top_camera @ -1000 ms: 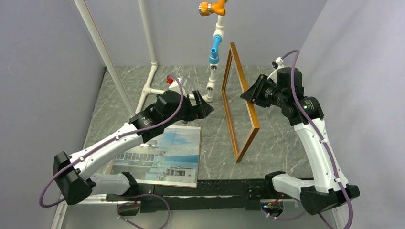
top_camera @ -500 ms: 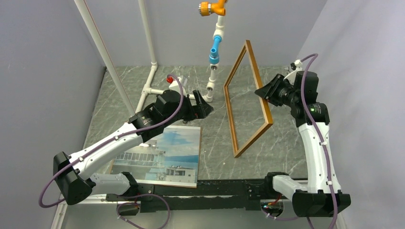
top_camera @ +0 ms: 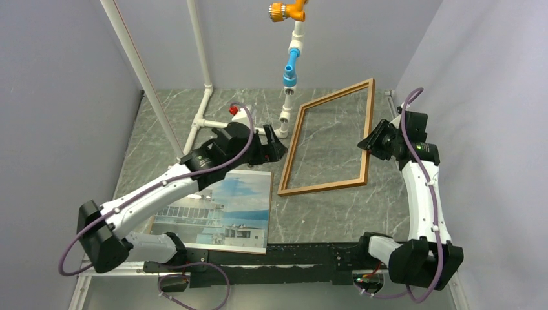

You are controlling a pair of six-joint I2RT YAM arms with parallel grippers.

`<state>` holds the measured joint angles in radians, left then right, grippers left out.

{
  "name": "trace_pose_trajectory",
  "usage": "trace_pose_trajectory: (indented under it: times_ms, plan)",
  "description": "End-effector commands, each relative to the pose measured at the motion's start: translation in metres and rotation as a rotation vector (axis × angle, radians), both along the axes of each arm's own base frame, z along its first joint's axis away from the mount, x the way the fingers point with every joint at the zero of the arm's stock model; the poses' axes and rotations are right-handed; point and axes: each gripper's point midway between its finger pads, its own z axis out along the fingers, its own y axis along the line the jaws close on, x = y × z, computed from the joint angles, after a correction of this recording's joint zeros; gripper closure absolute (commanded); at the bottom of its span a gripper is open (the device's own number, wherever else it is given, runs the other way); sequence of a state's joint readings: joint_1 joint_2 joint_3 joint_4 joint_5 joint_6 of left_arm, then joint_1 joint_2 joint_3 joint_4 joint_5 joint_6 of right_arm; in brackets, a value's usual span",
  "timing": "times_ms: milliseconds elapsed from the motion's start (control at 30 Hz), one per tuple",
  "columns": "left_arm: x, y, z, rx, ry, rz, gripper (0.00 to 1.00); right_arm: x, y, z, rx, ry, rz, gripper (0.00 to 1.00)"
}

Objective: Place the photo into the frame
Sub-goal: Turn over the photo frame at the center of the board.

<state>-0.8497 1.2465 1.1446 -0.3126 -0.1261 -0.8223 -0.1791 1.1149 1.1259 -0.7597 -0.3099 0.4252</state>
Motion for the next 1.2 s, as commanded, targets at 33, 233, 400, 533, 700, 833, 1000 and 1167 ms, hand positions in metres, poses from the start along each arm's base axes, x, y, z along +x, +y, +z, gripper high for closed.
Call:
trace_pose_trajectory:
  times_ms: [33, 233, 400, 533, 700, 833, 1000, 1167]
  plan:
    - [0.010, -0.013, -0.056, 0.122, 0.091, -0.019, 0.05, -0.008, -0.025, -0.012, -0.119, 0.061, -0.058, 1.00]
    - [0.024, -0.021, -0.153, 0.339, 0.248, -0.015, 0.07, -0.008, -0.024, -0.032, -0.075, 0.085, -0.099, 1.00]
    - [0.023, -0.034, -0.195, 0.386, 0.311, -0.045, 0.12, -0.013, -0.028, -0.072, -0.065, 0.146, -0.158, 1.00]
    - [0.023, -0.030, -0.215, 0.422, 0.344, -0.020, 0.22, -0.017, -0.036, -0.092, -0.096, 0.194, -0.185, 1.00]
    - [0.021, -0.034, -0.225, 0.423, 0.351, -0.041, 0.41, -0.017, -0.048, -0.095, -0.142, 0.201, -0.226, 1.00]
    - [0.017, -0.046, -0.225, 0.401, 0.351, -0.084, 0.54, -0.016, -0.053, -0.098, -0.162, 0.205, -0.240, 1.00]
    - [0.014, -0.056, -0.220, 0.428, 0.361, -0.107, 0.85, -0.018, -0.062, -0.115, -0.204, 0.252, -0.251, 0.94]
    - [0.008, -0.060, -0.218, 0.442, 0.380, -0.118, 1.00, -0.023, -0.066, -0.138, -0.220, 0.314, -0.255, 0.90]
